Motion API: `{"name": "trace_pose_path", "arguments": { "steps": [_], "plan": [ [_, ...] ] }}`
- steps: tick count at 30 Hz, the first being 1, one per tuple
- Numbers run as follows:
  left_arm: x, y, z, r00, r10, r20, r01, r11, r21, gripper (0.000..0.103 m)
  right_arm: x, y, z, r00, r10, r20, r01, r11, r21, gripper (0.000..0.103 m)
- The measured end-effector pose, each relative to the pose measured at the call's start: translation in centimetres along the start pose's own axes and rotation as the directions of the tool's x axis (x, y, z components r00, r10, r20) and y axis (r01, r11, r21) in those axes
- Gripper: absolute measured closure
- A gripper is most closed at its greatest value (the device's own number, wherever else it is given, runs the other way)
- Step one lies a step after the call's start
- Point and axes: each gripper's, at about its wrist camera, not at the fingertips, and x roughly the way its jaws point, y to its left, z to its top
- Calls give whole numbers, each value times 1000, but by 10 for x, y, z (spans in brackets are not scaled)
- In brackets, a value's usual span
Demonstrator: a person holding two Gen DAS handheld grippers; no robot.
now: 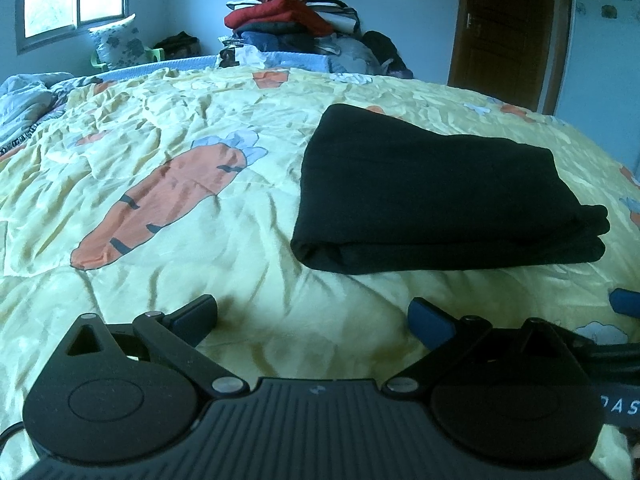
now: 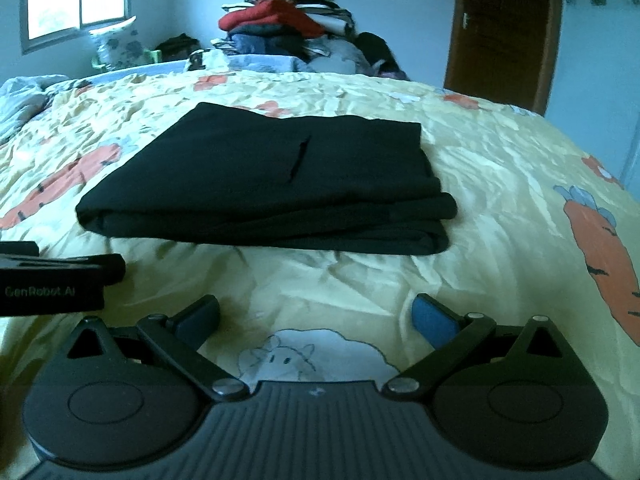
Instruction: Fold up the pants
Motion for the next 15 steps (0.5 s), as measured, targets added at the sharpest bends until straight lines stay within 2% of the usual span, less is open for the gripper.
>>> {"name": "trace_pose_path", "arguments": {
  "steps": [15],
  "plan": [
    [-8, 6, 2, 999, 30, 26, -30, 999, 11, 0, 0, 0, -1, 1000, 28, -6, -28, 1000, -7, 0]
  ]
}}
